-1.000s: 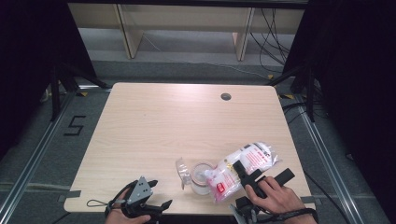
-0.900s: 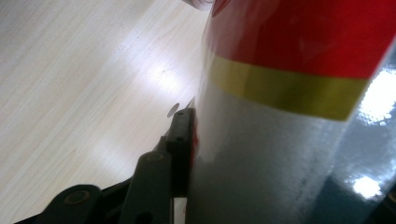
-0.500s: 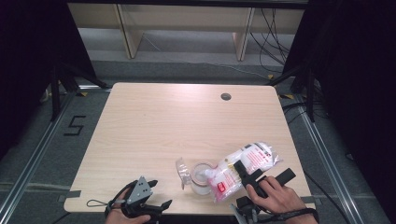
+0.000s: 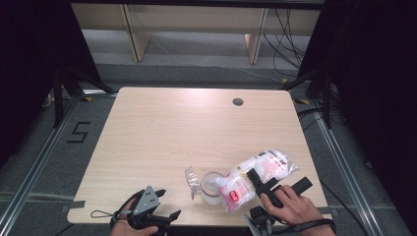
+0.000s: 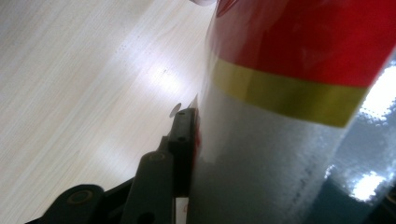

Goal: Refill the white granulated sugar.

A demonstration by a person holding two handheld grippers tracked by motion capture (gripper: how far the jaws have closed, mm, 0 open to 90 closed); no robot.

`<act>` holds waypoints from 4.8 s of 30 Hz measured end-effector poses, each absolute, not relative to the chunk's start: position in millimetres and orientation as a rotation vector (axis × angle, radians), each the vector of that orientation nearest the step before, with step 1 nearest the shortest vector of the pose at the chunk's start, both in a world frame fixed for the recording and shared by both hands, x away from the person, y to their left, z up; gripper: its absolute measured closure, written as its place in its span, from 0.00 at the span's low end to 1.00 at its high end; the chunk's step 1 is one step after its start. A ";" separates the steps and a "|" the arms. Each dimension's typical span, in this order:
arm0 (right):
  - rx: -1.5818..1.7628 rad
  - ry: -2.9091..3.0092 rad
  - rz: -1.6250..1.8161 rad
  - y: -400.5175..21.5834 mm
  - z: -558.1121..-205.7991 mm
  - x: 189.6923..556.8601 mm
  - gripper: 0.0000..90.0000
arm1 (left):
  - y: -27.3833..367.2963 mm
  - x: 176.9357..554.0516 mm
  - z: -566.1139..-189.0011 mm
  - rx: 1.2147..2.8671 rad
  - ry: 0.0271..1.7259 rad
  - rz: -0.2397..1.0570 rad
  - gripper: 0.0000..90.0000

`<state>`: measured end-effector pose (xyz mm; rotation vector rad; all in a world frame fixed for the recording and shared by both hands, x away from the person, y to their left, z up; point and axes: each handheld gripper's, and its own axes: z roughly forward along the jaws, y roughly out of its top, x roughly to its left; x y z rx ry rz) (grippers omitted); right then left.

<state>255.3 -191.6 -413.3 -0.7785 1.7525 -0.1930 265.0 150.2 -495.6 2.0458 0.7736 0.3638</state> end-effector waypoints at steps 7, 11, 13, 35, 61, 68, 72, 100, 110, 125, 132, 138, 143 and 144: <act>-0.780 1.749 -0.193 -191.3 -413.9 255.1 0.76 | 150.4 265.2 -495.5 2.049 0.768 0.366 0.19; -0.782 1.752 -0.193 -191.1 -414.5 255.2 0.76 | 149.3 263.6 -496.0 2.032 0.798 0.356 0.19; -0.783 1.754 -0.193 -191.2 -414.3 255.7 0.76 | 149.3 263.7 -496.0 2.033 0.798 0.356 0.19; -0.782 1.759 -0.194 -192.2 -414.3 256.1 0.77 | 149.6 263.6 -495.7 2.035 0.798 0.355 0.19; -0.793 1.762 -0.197 -194.7 -413.1 256.6 0.78 | 149.2 263.6 -496.0 2.033 0.798 0.357 0.19; -0.803 1.759 -0.207 -191.5 -416.9 255.0 0.78 | 149.4 264.0 -496.1 2.040 0.797 0.360 0.19; -0.807 1.757 -0.220 -190.5 -415.6 255.4 0.78 | 149.4 264.2 -496.3 2.031 0.795 0.351 0.19; -0.966 1.691 -0.368 -191.7 -401.8 263.1 0.79 | 149.2 265.1 -497.9 2.030 0.804 0.347 0.19; -0.943 1.700 -0.357 -191.3 -401.1 262.0 0.79 | 150.2 265.2 -496.9 2.045 0.794 0.353 0.19; -0.918 1.710 -0.338 -193.6 -403.0 258.2 0.79 | 148.4 265.2 -497.7 2.024 0.803 0.352 0.19; -0.929 1.720 -0.342 -193.6 -403.8 258.9 0.80 | 149.0 265.2 -497.4 2.015 0.808 0.349 0.19; -0.936 1.723 -0.337 -195.4 -403.8 258.5 0.80 | 150.5 265.7 -496.4 2.040 0.794 0.351 0.19; -0.943 1.709 -0.361 -196.6 -400.9 257.6 0.80 | 149.9 265.3 -496.7 2.037 0.797 0.354 0.19; -0.943 1.709 -0.361 -196.6 -400.9 257.6 0.80 | 149.9 265.3 -496.7 2.037 0.797 0.354 0.19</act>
